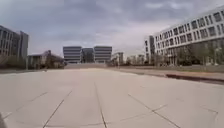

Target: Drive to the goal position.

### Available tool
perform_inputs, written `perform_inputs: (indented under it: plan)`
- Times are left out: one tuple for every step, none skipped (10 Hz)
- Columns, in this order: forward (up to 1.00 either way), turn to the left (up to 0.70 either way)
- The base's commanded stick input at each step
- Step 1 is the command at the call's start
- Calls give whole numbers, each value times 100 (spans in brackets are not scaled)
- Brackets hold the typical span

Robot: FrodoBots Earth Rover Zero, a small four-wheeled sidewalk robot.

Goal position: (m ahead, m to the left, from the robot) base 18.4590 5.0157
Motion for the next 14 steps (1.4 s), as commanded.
perform_inputs:
  plan:
    - [70,0]
    - [70,0]
    - [70,0]
    - [70,0]
    - [70,0]
    - [70,0]
    - [70,0]
    - [70,0]
    - [70,0]
    - [70,0]
    - [70,0]
    - [70,0]
    - [70,0]
    - [70,0]
